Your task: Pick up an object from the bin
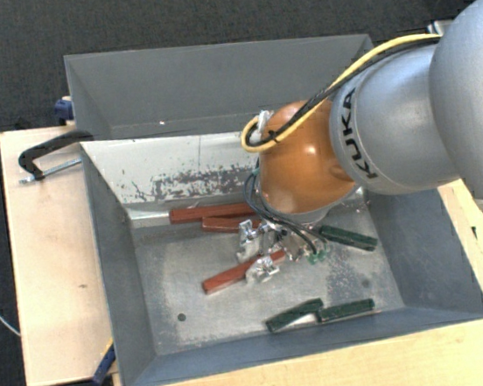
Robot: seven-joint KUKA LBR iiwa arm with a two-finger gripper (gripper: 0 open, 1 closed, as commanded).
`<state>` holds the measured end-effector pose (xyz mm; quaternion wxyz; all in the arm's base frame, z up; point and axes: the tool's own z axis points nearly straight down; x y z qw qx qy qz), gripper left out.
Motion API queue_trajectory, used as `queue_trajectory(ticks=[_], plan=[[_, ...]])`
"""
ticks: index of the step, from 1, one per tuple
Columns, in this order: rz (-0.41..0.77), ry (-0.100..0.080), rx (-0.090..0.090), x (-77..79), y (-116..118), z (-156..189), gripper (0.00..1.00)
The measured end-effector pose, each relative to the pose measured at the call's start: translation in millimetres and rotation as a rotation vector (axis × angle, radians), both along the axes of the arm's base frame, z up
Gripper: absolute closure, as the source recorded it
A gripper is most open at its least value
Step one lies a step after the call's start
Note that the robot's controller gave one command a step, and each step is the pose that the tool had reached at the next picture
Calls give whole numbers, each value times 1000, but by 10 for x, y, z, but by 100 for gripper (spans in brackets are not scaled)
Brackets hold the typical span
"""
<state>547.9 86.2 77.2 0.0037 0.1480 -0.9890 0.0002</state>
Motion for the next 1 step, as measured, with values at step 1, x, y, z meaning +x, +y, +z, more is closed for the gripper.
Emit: queue_trajectory(ticks=[1], plan=[[0, 0, 0, 1, 0, 0, 100]])
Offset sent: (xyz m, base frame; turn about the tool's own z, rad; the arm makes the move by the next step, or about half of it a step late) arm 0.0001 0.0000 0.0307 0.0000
